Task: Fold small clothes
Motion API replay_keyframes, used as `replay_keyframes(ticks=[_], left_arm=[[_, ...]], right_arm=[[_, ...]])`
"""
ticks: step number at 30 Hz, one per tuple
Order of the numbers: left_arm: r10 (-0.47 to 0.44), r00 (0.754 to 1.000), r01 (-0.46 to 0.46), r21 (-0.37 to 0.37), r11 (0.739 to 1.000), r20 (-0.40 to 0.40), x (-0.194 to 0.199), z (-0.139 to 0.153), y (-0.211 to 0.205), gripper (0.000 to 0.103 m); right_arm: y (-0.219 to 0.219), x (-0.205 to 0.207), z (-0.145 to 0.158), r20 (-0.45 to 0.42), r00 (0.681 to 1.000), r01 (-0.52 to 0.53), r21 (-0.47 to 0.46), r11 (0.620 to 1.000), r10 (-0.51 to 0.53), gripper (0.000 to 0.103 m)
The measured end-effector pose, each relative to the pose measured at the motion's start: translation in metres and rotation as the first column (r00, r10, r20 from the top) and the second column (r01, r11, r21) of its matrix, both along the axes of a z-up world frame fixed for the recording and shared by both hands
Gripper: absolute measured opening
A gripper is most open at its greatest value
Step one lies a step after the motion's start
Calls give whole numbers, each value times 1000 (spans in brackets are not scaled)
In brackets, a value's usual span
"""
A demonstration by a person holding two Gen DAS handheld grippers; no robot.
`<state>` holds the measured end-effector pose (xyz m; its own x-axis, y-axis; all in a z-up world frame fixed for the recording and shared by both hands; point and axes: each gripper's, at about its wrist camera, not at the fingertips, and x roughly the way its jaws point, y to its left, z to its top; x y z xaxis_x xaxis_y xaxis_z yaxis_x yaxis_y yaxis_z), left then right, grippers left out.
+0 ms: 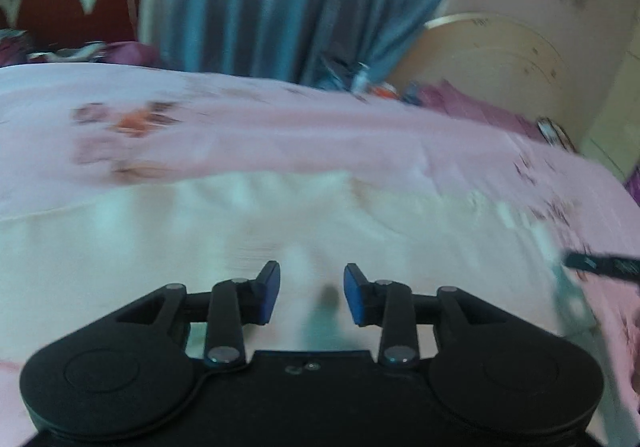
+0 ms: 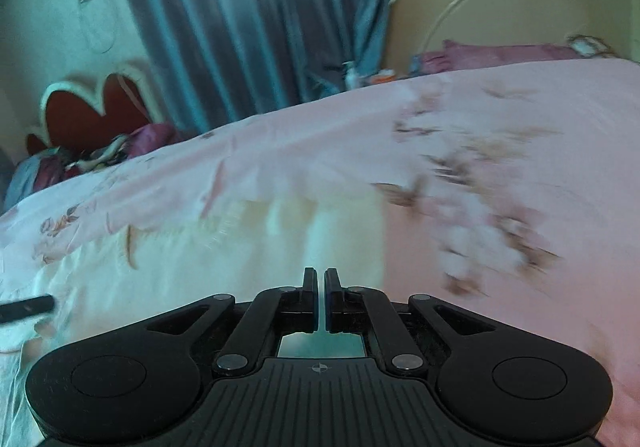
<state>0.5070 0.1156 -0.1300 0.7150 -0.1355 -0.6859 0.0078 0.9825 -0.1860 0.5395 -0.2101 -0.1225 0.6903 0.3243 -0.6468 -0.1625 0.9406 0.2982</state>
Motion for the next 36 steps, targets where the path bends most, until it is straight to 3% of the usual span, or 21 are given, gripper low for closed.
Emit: replay_keyframes(ticks=[3,6,7,9,11,14,17,18,19,20,22,24,26,27,28,32,36], left_arm=[[12,1000,-11,40,999,-16,12,-13,-6,35],[46,999,-45,34,998,-8,14,-18,10,28],[49,999,-49,30,998,-6,15,-18,14,27],[45,999,-45,44,998,-2,15,-17,15,27],[52,999,-52,58,997,1,15,-17,12,27],[63,998,-65,87,994,19,14,-7,-1,39],[-18,997,13,85,996,68,9,3,-37,51],[-56,996,51,83,995,67,12,3,-52,51],[-87,994,81,85,993,63,16,1,-68,51],[-99,994,95,87,992,52,20,-1,-76,51],[-94,995,90,109,990,27,27,-9,-84,51],[-59,998,56,146,988,18,29,-14,-71,52],[-1,1000,-1,212,977,7,29,-19,-44,53],[17,1000,-19,212,977,9,27,-20,-30,53],[22,1000,-24,193,981,9,27,-20,-21,52],[1,1000,-4,239,971,11,29,-19,-28,52],[17,1000,-19,218,976,8,28,-16,-27,52]], right_arm=[[10,19,-7,23,999,-39,-53,998,40,2],[-15,46,-18,-30,995,91,-115,989,-95,2],[-27,53,-24,-41,993,109,-92,990,-113,1],[-32,61,-24,-49,994,89,-89,992,-94,0],[-25,61,-21,-40,995,80,-168,983,-88,0],[-25,48,-12,-40,993,100,-151,983,-107,0],[2,28,-1,1,1000,-12,-109,994,12,0],[13,24,-2,-7,998,-59,-91,994,58,3],[29,21,-4,-11,993,-118,-84,990,117,14],[44,18,-7,-6,985,-173,-101,980,173,32],[54,17,-11,20,977,-208,-149,967,213,52],[37,27,-16,18,988,-147,-188,971,153,51],[1,44,-19,-10,1000,-12,-194,981,10,34],[-17,50,-21,-23,999,28,-165,986,-32,31],[-27,55,-21,-39,998,34,-143,989,-40,21],[-19,59,-18,-45,999,-17,-211,977,8,20],[-16,56,-19,-55,998,-18,-218,976,6,20]])
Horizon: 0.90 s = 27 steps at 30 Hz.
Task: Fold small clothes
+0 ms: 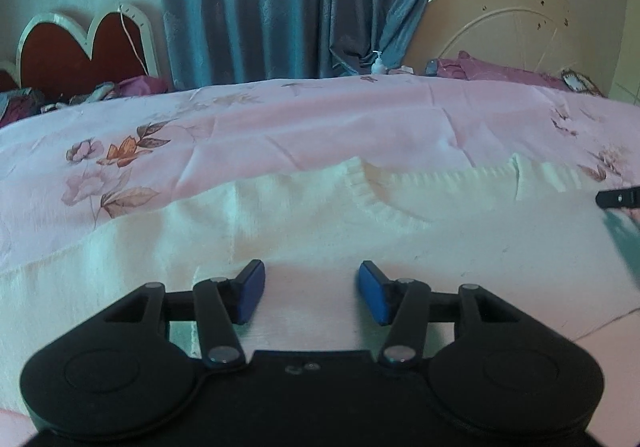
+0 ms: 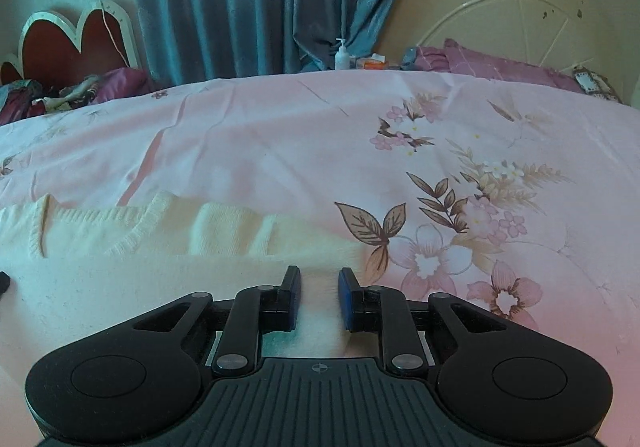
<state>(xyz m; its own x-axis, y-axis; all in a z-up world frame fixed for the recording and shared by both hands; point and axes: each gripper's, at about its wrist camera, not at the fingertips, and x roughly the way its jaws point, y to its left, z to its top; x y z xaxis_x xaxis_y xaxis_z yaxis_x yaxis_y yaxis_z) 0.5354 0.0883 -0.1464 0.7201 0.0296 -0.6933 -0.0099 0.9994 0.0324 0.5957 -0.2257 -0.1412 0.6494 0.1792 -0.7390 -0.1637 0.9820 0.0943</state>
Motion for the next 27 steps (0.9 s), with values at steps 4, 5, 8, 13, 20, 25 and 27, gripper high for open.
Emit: replay_keyframes(ticks=[4,5,8,13,20,25,27], left_arm=[[-17,1000,17,2,1000,-4,-3,1,4,51],[-20,1000,20,1,1000,-3,-6,3,4,51],[-35,999,35,4,999,25,-16,12,2,51],[-50,999,50,18,999,-9,-21,4,1,51],[-42,999,42,5,999,-22,-35,6,8,51],[-42,999,42,3,999,-26,-46,6,9,51],[-39,999,39,-2,999,-23,-49,7,9,51]], right_arm=[[1,-8,4,-4,1000,-12,-7,1000,12,20],[0,-10,6,-4,1000,-11,-5,1000,11,20],[1,-22,12,7,1000,-18,7,1000,18,20],[7,-39,6,-17,999,-39,-9,999,39,20],[8,-75,8,-22,998,-66,-38,997,65,20],[6,-96,15,-11,998,-58,-39,998,57,20],[8,-104,20,11,999,-51,-40,998,51,20]])
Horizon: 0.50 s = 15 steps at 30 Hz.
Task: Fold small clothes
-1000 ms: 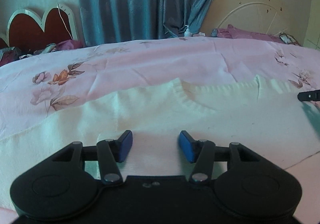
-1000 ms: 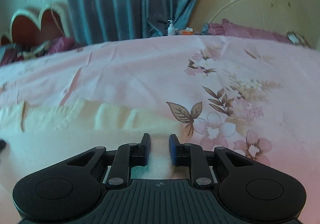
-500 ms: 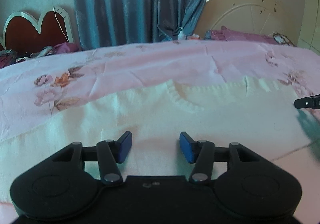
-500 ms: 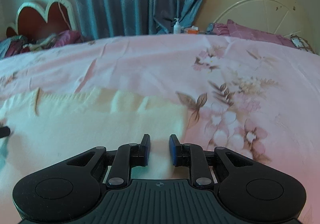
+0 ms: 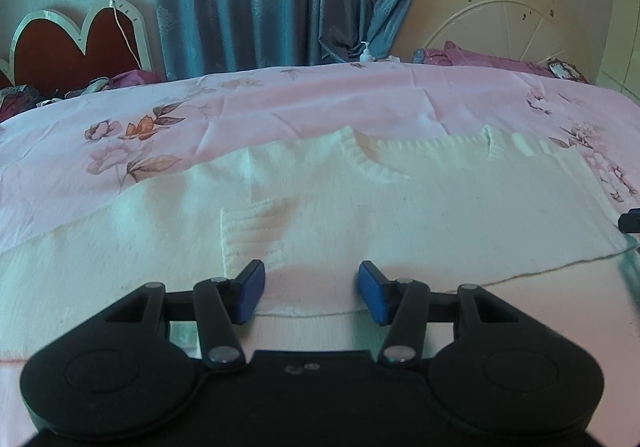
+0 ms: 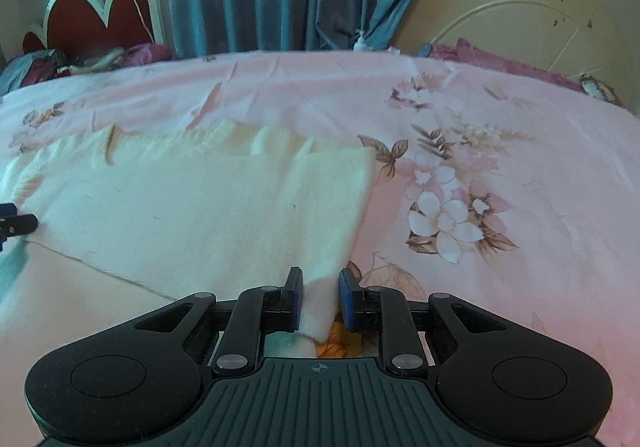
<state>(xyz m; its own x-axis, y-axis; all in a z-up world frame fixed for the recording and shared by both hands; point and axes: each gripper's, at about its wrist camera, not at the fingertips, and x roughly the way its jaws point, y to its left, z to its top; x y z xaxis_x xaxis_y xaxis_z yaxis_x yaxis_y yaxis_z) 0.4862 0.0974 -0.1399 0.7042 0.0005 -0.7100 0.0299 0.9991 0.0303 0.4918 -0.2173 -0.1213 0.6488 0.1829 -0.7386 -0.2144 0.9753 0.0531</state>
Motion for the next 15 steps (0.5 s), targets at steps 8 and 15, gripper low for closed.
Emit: replay_keyframes(ticks=[8,15], left_arm=[[-5,1000,5,-2,1000,-8,-2,-2,1,51],[-27,1000,27,3,1000,-9,-6,-2,2,54]], right_arm=[[12,-10,-11,-24,1000,14,-34,999,-15,20],[13,-16,-10,-43,999,23,-54,998,-26,20]])
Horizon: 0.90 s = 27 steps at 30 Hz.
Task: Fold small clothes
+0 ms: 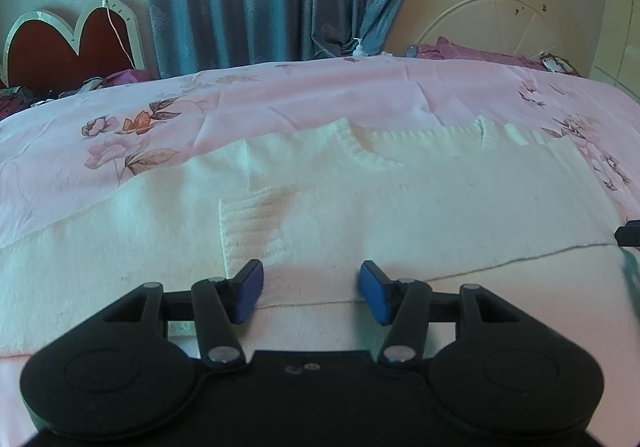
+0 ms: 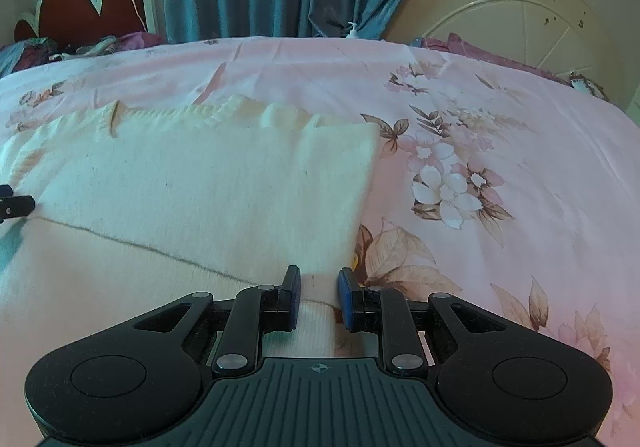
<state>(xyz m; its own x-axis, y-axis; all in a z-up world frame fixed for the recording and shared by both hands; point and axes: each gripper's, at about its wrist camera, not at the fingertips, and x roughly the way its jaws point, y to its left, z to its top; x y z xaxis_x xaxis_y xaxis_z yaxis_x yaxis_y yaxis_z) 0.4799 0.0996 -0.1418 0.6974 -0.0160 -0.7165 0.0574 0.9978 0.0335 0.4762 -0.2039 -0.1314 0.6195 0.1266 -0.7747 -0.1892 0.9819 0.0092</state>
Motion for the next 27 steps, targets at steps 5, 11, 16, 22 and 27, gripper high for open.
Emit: replay_keyframes(ticks=[5,11,16,22,27], left_arm=[[27,998,-28,18,999,57,-17,15,7,91],[220,971,-210,-99,973,96,-64,27,80,76],[498,865,-486,-142,862,64,-113,19,177,61],[707,708,-669,-329,666,-10,-159,6,282,51],[757,652,-682,-462,567,-33,-162,7,327,51]], right_arm=[[-7,-19,25,74,995,62,58,996,-66,20],[4,-34,34,72,994,78,132,988,-88,21],[23,-38,31,82,992,87,151,985,-101,47],[60,-34,28,70,997,20,152,988,-31,47],[82,-31,26,66,998,7,133,991,-16,46]])
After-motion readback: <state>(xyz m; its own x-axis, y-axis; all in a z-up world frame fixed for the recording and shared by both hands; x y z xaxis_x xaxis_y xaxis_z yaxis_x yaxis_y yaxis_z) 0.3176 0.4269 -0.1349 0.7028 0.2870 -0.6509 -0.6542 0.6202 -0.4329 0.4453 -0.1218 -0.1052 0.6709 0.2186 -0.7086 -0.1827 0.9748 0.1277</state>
